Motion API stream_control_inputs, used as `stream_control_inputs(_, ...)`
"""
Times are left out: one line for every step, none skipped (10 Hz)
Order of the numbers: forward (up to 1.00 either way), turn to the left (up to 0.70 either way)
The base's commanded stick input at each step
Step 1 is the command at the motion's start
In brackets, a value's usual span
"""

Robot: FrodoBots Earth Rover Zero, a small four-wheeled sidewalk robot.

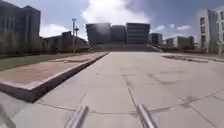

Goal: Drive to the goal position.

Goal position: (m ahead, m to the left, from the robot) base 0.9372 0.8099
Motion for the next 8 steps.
stream_control_inputs(0.7,0.0)
stream_control_inputs(0.7,0.0)
stream_control_inputs(0.7,0.0)
stream_control_inputs(0.7,-0.05)
stream_control_inputs(0.7,-0.12)
stream_control_inputs(0.7,-0.2)
stream_control_inputs(0.7,-0.27)
stream_control_inputs(0.7,-0.34)
